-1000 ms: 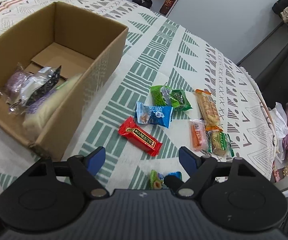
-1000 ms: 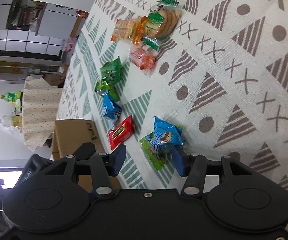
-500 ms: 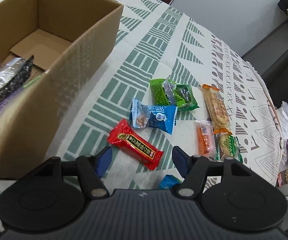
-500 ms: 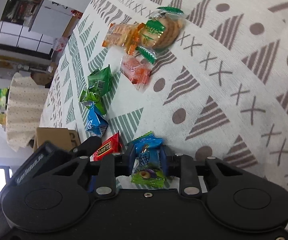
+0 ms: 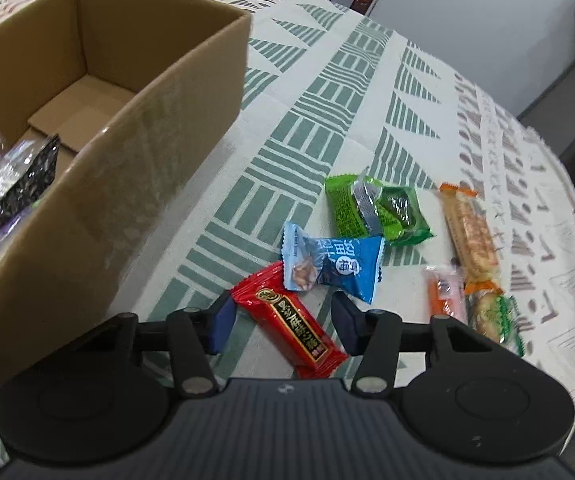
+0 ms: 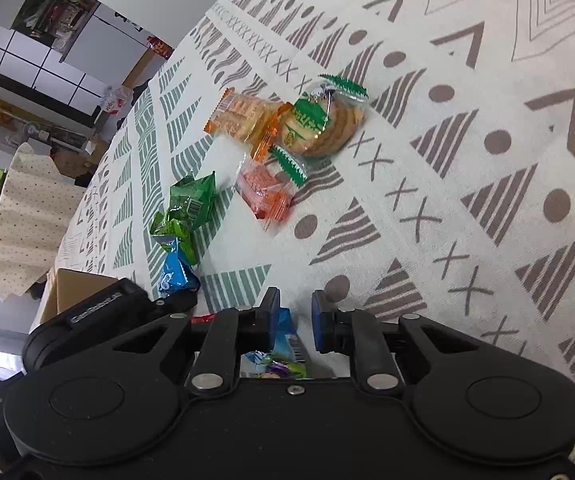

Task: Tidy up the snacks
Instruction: 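Close the left tool on the red candy while the right tool grips the blue packet, then carry both snacks over the cardboard box and open both tools to drop them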

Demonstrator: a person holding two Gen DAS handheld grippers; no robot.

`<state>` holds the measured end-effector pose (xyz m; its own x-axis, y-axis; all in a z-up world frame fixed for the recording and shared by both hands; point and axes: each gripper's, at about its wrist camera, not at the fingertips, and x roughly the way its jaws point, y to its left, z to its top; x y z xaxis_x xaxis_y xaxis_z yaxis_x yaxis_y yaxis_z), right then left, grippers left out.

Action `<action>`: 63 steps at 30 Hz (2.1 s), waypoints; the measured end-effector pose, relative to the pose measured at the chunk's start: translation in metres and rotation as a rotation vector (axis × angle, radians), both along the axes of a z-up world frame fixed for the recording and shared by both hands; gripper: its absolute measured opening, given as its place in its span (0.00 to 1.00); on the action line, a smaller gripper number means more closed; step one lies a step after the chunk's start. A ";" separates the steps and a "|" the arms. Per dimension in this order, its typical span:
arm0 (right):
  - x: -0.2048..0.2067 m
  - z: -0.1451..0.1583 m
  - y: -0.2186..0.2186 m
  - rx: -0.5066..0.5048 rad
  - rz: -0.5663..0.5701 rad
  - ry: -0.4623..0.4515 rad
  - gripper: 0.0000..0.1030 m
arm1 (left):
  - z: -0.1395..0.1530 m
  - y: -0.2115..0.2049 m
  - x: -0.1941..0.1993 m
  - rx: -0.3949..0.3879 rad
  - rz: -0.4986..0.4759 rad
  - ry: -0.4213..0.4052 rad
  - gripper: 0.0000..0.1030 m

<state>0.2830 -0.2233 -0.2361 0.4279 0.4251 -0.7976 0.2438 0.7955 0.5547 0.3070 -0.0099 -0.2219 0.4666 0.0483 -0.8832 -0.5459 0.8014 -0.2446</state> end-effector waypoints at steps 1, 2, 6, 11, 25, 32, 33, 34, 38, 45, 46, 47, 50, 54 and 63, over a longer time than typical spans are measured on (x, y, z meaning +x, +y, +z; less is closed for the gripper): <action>0.000 0.001 0.000 0.002 0.000 0.001 0.22 | -0.001 -0.001 0.000 0.011 -0.008 0.007 0.47; 0.001 0.001 0.001 0.002 0.007 -0.001 0.25 | -0.002 -0.001 0.001 0.021 -0.012 0.016 0.44; 0.002 0.003 0.007 0.002 0.048 -0.001 0.39 | -0.002 -0.001 -0.002 0.021 -0.015 0.029 0.38; 0.000 0.002 0.013 -0.002 0.099 0.017 0.42 | 0.001 0.004 -0.012 0.007 -0.011 0.037 0.25; -0.012 0.003 0.029 -0.089 0.201 -0.026 0.26 | 0.033 0.004 -0.042 -0.011 -0.039 -0.049 0.20; -0.018 0.025 0.031 -0.012 0.207 -0.106 0.21 | 0.064 0.006 -0.053 0.008 -0.055 -0.120 0.20; -0.018 0.029 0.031 -0.008 0.210 -0.118 0.21 | 0.069 0.006 -0.056 0.012 -0.056 -0.132 0.20; -0.018 0.032 0.031 -0.004 0.213 -0.127 0.21 | 0.073 0.006 -0.058 0.021 -0.057 -0.142 0.20; -0.018 0.043 0.031 0.014 0.219 -0.160 0.21 | 0.091 0.010 -0.067 0.045 -0.053 -0.179 0.20; -0.019 0.065 0.037 0.074 0.234 -0.247 0.21 | 0.121 0.021 -0.082 0.085 -0.047 -0.232 0.20; -0.019 0.066 0.039 0.082 0.239 -0.254 0.21 | 0.125 0.024 -0.085 0.087 -0.041 -0.238 0.20; -0.020 0.068 0.041 0.088 0.244 -0.260 0.21 | 0.127 0.026 -0.086 0.088 -0.036 -0.241 0.20; -0.020 0.076 0.048 0.115 0.264 -0.286 0.20 | 0.134 0.034 -0.093 0.096 -0.021 -0.252 0.20; -0.025 0.091 0.056 0.145 0.286 -0.340 0.20 | 0.142 0.046 -0.100 0.102 -0.003 -0.268 0.20; -0.031 0.111 0.071 0.208 0.316 -0.413 0.20 | 0.153 0.073 -0.114 0.099 0.038 -0.295 0.20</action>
<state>0.2516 -0.1525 -0.1251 0.5133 0.7138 -0.4764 -0.2594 0.6582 0.7068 0.1930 0.0635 -0.0689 0.6982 0.1492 -0.7002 -0.4929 0.8095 -0.3190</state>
